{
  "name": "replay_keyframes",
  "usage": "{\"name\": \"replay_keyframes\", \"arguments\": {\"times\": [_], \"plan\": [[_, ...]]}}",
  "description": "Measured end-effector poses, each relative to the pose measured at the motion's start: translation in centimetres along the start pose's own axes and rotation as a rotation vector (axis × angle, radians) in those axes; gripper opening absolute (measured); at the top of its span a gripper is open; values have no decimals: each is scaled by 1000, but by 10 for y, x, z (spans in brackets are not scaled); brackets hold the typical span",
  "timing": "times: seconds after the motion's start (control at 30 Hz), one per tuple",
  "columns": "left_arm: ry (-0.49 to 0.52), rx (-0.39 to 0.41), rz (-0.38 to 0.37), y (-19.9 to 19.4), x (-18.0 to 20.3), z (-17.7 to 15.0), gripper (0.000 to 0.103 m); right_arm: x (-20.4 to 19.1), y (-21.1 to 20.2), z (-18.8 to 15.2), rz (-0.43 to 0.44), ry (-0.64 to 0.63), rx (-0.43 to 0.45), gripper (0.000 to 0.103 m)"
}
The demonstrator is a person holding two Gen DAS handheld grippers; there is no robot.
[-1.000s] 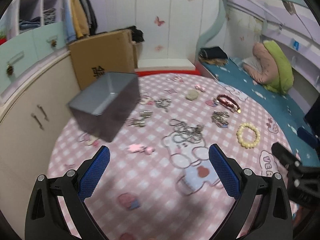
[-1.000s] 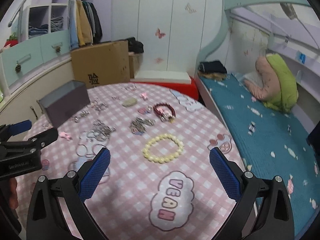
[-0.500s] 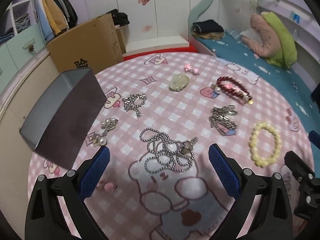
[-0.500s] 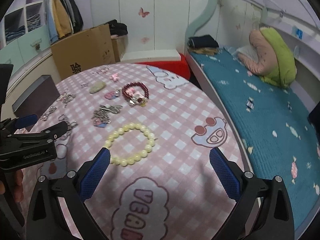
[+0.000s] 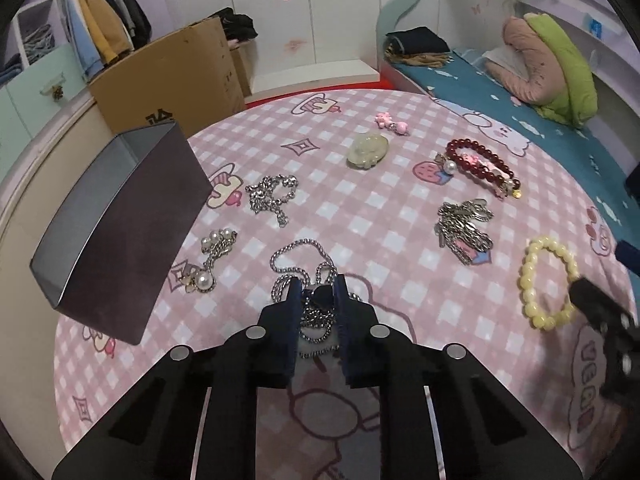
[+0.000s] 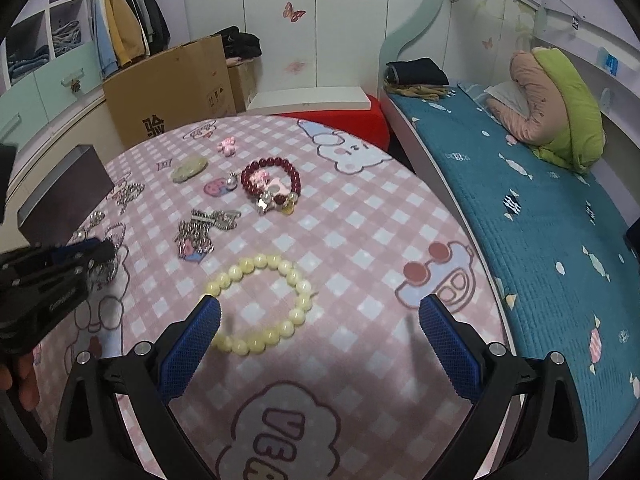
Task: Organize jewelry
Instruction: 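Grasp the silver chain with the left tool while the right tool grasps the cream bead bracelet, then carry the silver chain and cream bracelet into the grey box and open both tools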
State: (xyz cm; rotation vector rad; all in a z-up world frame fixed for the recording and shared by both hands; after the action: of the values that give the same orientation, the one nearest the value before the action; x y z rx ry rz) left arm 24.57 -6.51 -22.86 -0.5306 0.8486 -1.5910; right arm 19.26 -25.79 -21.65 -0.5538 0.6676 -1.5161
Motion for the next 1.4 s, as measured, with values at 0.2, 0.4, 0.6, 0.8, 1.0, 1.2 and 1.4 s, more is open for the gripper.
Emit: {"name": "replay_keyframes", "arguments": {"times": [0.2,0.4,0.6,0.8,1.0,1.2,1.4], "plan": [[-29,64,-55,-27,-11,2,16,2,14,7,11,3,-42,92],[-65,102,-114,-52,-18,6,16,-4,24,4,-5,-34,-70,61],[-81,109,-174,-63,-22,6,16,-7,21,4,42,-49,-65,10],[-76,141,-204,-79,-26,9,16,-10,15,2,81,-53,-59,9],[-91,165,-252,-96,-37,16,16,-24,-21,22,120,-55,29,9],[-100,219,-316,-122,-49,35,14,-46,-54,52,157,-88,107,9],[-96,282,-321,-147,-63,55,14,-64,-72,76,196,-99,151,9]]}}
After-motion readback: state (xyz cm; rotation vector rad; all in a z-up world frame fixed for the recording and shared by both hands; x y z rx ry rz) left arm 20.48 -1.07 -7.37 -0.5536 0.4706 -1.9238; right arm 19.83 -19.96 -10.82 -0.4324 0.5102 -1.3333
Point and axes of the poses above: each gripper's, at about its wrist camera, not at the fingertips, and y roughly the way its jaws point, x to its right, z to its top, the point moved 5 cm from there along y, roughly the way its jaws point, and after that the axes turned 4 degrees about x, right-handed, at the moved point
